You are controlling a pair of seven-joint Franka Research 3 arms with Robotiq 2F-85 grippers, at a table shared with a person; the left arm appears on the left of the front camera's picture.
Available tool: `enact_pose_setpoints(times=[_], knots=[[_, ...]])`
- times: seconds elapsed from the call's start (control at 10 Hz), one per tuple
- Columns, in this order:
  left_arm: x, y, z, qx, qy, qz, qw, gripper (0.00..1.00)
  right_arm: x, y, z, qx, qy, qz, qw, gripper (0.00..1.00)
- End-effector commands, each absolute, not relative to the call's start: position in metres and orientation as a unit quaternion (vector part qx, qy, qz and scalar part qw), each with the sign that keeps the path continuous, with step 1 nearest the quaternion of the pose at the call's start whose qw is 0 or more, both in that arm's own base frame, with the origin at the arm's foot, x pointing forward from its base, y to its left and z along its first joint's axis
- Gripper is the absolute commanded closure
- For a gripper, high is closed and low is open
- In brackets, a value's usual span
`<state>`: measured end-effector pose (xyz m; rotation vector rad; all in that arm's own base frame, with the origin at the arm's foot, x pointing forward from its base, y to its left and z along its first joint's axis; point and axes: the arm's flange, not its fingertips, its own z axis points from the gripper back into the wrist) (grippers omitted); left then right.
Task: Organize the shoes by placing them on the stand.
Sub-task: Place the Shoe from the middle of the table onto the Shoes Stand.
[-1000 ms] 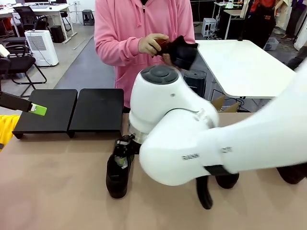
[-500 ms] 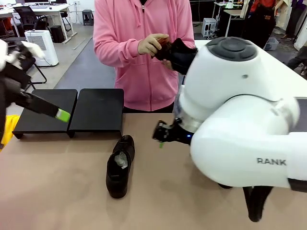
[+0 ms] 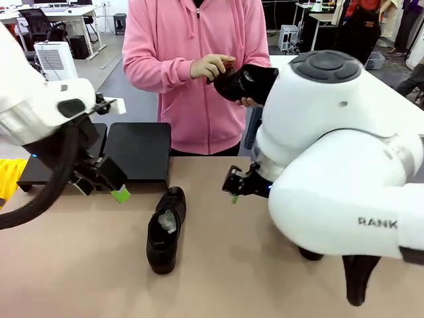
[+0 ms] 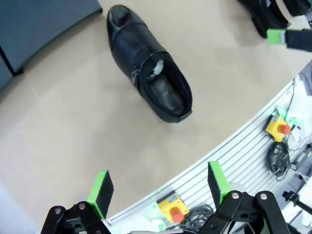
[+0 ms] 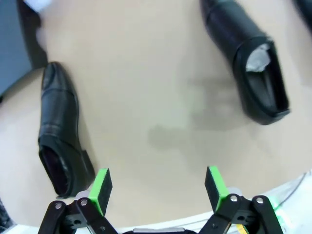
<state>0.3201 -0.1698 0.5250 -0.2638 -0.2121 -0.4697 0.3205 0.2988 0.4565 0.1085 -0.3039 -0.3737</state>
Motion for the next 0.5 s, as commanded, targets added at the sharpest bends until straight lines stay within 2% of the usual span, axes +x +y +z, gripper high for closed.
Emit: enact_pose_setpoints(times=[0.0,0.3,0.4], knots=[[0.320,-0.157,0.529,-0.136,-0.118,-0.239,0.954,0.00,0.316,0.251,0.475,0.020,-0.156,-0.217,0.964,0.00],[0.320,-0.157,0.529,-0.136,-0.118,-0.239,0.954,0.00,0.300,0.207,0.473,0.025,-0.144,-0.218,0.965,0.00],[0.321,-0.166,0.529,-0.132,-0.111,-0.233,0.957,0.06,0.299,0.212,0.474,0.033,-0.150,-0.211,0.965,0.00]])
